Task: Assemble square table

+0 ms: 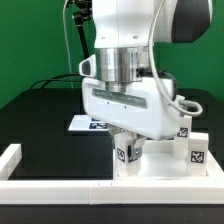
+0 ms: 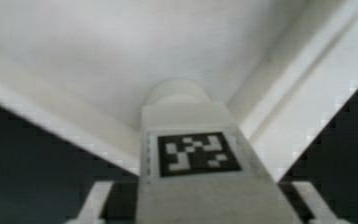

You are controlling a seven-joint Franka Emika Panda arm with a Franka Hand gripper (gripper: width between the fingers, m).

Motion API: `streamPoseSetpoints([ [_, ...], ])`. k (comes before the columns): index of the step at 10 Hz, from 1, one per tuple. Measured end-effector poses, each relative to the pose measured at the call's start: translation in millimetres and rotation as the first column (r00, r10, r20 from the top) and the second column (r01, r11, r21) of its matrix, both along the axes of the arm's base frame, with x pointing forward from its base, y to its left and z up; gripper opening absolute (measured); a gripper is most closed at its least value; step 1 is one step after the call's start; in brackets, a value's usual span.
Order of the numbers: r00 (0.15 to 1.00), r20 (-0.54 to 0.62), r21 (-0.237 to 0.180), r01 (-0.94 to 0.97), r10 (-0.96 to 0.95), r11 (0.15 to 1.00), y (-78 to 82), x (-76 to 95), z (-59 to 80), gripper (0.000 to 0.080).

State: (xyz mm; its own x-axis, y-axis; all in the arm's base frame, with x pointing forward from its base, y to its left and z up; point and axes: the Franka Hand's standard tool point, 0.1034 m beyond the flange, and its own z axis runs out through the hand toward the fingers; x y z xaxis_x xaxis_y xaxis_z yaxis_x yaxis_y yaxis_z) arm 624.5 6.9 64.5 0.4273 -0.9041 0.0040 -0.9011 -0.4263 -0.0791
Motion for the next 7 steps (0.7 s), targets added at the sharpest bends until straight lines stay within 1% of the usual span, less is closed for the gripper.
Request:
streamPoseSetpoints([
  [1,0.977,-0.026,0.04,0.21,-0.21,0.977,3.1,1.4,-0.4,0.029],
  [2,0.956,-0.029,0.062,0.293,-0.292,0.954,2.6,2.7,-1.2,0.029],
  [4,0.914,-0.035,0.071,0.406,-0.405,0.911,6.7,3.1,-1.2,0.029],
  [6,0.916,-0.03,0.068,0.401,-0.4,0.914,5.8,3.3,-1.0,0.0296],
  [7,0.939,-0.012,0.065,0.344,-0.344,0.937,6.5,4.7,-0.7,0.0296],
])
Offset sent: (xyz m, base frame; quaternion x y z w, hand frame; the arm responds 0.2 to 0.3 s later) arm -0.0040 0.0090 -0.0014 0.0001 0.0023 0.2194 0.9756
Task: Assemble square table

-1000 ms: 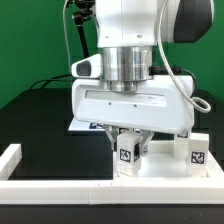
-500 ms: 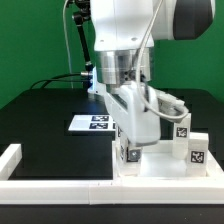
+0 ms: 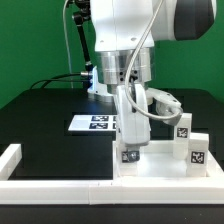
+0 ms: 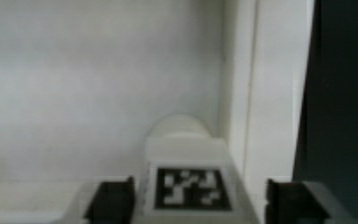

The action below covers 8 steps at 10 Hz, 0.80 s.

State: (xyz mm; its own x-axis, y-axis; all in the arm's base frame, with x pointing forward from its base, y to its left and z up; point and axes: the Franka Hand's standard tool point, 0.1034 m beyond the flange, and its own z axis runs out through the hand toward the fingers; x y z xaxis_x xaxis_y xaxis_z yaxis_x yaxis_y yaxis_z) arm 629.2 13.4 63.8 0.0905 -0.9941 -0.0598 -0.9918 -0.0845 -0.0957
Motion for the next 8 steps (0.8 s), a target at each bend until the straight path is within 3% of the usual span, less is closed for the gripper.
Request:
streamPoseSetpoints([
  [1,0.993,0.056,-0.034,-0.106,0.108,0.994,2.3,3.5,0.1,0.0493],
  [2,0.97,0.078,-0.068,-0.225,0.23,0.972,3.1,2.5,-0.4,0.0493],
  [3,0.913,0.075,-0.106,-0.392,0.4,0.914,2.8,3.0,1.7,0.0619],
  [4,0.867,0.086,-0.13,-0.479,0.491,0.868,5.4,8.4,13.7,0.064],
  [7,0.765,0.07,-0.163,-0.624,0.64,0.764,3.6,7.2,12.4,0.0648],
  [8,0.692,0.057,-0.181,-0.701,0.719,0.689,3.3,7.3,13.1,0.0649],
])
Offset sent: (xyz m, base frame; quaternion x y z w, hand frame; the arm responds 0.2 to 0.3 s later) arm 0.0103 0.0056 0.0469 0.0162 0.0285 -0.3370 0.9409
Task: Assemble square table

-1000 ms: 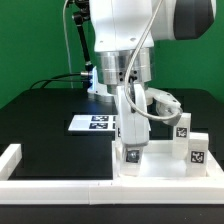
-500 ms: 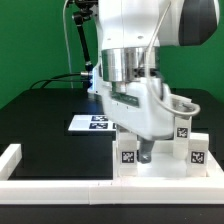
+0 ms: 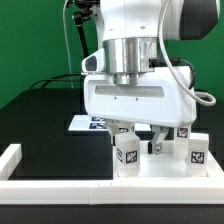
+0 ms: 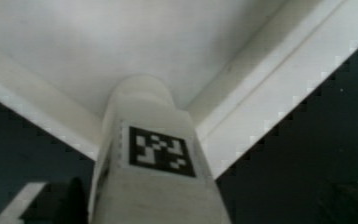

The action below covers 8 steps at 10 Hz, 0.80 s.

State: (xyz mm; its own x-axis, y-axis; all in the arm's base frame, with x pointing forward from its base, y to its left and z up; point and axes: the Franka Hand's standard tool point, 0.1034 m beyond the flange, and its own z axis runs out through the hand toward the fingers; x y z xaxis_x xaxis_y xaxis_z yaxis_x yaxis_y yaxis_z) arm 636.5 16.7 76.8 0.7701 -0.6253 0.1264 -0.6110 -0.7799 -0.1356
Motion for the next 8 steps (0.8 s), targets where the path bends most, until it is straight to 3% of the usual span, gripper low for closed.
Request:
streamPoseSetpoints([
  [2,0.962,0.005,-0.06,-0.272,0.273,0.96,-4.7,1.4,3.7,0.0649],
  [4,0.865,-0.013,-0.115,-0.5,0.502,0.859,-14.3,-4.9,-2.8,0.0649],
  [8,0.779,-0.038,-0.139,-0.625,0.626,0.768,-19.7,-8.1,-6.0,0.0649],
])
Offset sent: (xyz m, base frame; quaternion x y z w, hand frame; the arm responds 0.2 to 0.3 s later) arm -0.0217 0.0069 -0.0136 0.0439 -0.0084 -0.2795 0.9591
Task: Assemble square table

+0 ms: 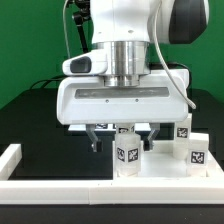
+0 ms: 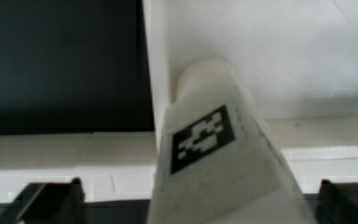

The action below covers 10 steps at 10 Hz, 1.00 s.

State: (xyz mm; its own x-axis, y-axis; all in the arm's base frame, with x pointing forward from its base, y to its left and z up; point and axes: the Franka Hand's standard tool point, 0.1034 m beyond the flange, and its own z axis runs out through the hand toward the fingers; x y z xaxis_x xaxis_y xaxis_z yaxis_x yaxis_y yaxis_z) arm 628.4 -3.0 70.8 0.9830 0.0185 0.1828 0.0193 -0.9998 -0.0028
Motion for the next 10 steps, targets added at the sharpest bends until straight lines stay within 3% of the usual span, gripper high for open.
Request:
streamPoseSetpoints([
  [3,1.0,-0.012,0.004,0.004,-0.004,1.0,0.8,-1.7,-1.5,0.0649],
  [5,0.973,-0.231,0.079,0.021,-0.002,0.997,19.7,-15.5,0.3,0.0649],
  [6,0.986,-0.168,0.062,0.021,-0.01,0.998,13.5,-1.8,1.7,0.0649],
  [7,0.985,-0.169,0.059,0.024,-0.014,0.998,12.6,-5.2,-1.3,0.0649],
  [8,0.985,-0.169,0.059,0.025,-0.015,0.998,12.4,-4.9,-1.3,0.0526],
  [9,0.985,-0.17,0.059,0.042,-0.031,0.997,12.2,-4.9,-1.4,0.0526],
  [10,0.984,-0.172,0.059,0.06,-0.049,0.996,12.0,-5.0,-1.7,0.0388],
])
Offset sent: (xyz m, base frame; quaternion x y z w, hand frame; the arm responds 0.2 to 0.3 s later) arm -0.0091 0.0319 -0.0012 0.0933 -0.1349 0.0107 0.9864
